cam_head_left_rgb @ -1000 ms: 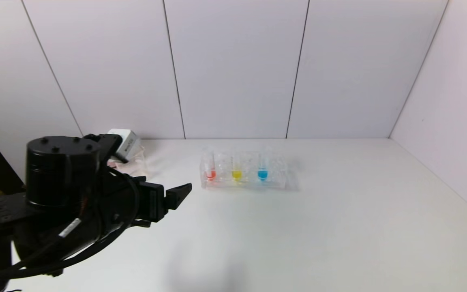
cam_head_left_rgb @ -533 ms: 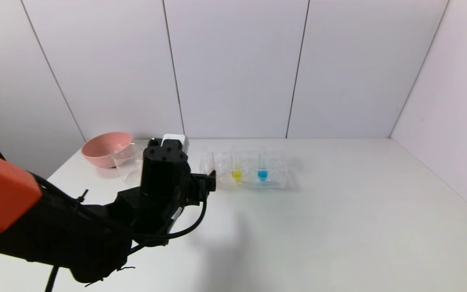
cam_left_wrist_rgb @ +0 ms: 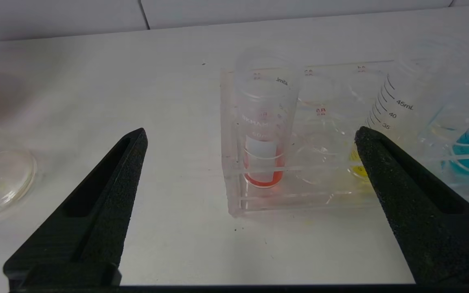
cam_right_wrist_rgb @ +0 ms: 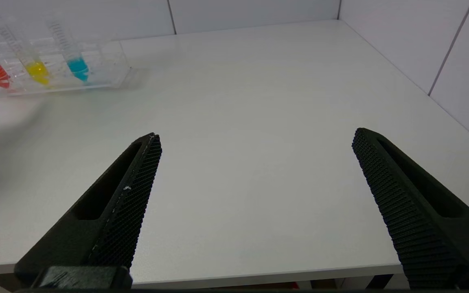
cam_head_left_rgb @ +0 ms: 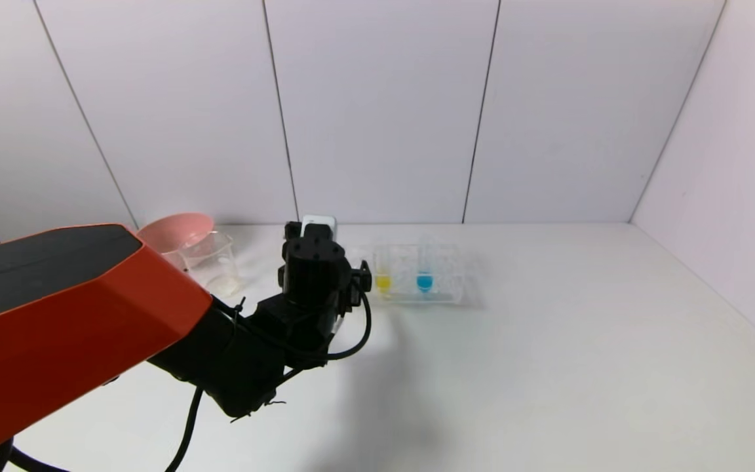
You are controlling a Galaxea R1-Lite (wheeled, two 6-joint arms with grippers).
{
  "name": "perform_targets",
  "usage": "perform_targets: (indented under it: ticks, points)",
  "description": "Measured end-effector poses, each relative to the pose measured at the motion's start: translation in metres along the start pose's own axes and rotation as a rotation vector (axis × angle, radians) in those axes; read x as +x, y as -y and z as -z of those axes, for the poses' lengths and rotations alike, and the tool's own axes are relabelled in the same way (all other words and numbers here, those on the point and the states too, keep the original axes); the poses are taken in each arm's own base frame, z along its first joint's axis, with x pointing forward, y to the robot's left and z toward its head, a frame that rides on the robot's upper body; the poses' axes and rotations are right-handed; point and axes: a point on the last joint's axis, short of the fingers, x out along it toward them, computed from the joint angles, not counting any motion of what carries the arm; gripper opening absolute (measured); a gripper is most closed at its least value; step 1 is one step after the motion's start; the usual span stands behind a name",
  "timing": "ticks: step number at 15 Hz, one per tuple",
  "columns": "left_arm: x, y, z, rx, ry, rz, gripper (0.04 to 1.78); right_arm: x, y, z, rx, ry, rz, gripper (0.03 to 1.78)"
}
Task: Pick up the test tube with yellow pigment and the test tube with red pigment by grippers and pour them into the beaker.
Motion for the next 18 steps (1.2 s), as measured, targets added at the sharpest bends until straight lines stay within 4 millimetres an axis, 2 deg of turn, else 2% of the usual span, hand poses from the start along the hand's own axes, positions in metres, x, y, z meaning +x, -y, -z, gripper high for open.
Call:
perform_targets:
  ticks: [4, 6, 9, 13, 15, 18]
  points:
    - [0.012, 0.000, 0.005, -0.007, 0.032, -0.012, 1.76, 0.000, 0.000, 0.000, 0.000, 0.000, 0.000, 1.71]
    - [0.014, 0.001, 0.005, -0.023, 0.065, -0.009, 1.65, 0.000, 0.000, 0.000, 0.000, 0.000, 0.000, 1.71]
    - [0.017, 0.001, 0.008, -0.033, 0.082, -0.008, 1.30, 0.000, 0.000, 0.000, 0.000, 0.000, 0.000, 1.71]
    - [0.017, 0.002, 0.011, -0.033, 0.082, -0.004, 0.57, 0.000, 0.000, 0.000, 0.000, 0.000, 0.000, 1.71]
    - [0.017, 0.002, 0.012, -0.035, 0.084, -0.004, 0.43, 0.000, 0.000, 0.000, 0.000, 0.000, 0.000, 1.71]
    - [0.018, 0.003, 0.010, -0.023, 0.097, -0.005, 0.42, 0.000, 0.000, 0.000, 0.000, 0.000, 0.000, 1.71]
